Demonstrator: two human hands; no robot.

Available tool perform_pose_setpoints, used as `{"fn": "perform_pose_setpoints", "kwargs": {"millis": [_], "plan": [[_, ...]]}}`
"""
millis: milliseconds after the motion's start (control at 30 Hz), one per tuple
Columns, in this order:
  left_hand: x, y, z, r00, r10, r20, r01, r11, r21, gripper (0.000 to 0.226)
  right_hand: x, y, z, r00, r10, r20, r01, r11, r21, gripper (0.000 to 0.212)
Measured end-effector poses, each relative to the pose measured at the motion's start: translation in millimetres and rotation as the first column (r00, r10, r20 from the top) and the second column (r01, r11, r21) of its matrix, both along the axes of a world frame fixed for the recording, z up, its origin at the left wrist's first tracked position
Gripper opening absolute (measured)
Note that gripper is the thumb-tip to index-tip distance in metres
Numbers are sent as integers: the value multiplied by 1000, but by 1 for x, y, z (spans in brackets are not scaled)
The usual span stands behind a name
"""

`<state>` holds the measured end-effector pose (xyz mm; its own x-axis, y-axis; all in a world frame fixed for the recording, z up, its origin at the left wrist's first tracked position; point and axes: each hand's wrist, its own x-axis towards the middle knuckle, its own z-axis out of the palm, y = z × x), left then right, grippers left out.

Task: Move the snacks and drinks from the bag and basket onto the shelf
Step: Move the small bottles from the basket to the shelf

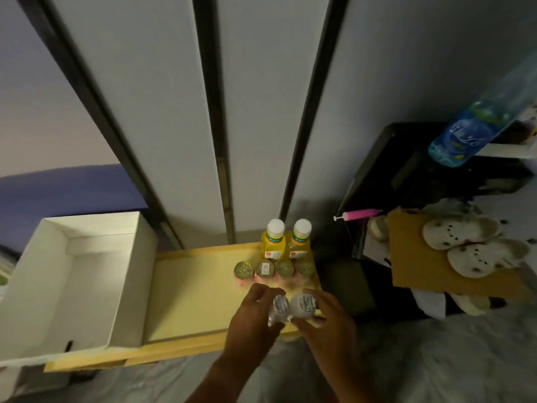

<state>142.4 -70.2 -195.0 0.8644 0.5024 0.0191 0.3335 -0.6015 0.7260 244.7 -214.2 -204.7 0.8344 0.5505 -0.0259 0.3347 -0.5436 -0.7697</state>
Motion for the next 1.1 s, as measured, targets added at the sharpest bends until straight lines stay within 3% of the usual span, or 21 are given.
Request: {"fn": "perform_pose_setpoints", "kwargs": {"millis": [233,567,700,800,967,1100], "plan": [[38,-2,-38,989,93,-115,-84,993,82,69,35,8,-46,997,-33,-74,34,999,13,55],[68,-14,-58,978,192,-87,-191,981,11,70,61,15,-62,993,-81,-81,79,996,-31,58],[66,-13,-52,976,187,-107,-192,981,-35,85,61,16,-48,998,-29,-52,25,996,-91,73],[59,-9,-26,980,164,-109,-165,986,3,88,61,15,-15,999,-4,33,11,980,-201,83],[38,15,66,983,180,45,-185,962,203,42,74,23,73,930,179,322,-122,974,-190,64],[-1,40,126,966,249,62,-253,881,400,52,62,63,131,841,380,384,-309,921,-236,71]]}}
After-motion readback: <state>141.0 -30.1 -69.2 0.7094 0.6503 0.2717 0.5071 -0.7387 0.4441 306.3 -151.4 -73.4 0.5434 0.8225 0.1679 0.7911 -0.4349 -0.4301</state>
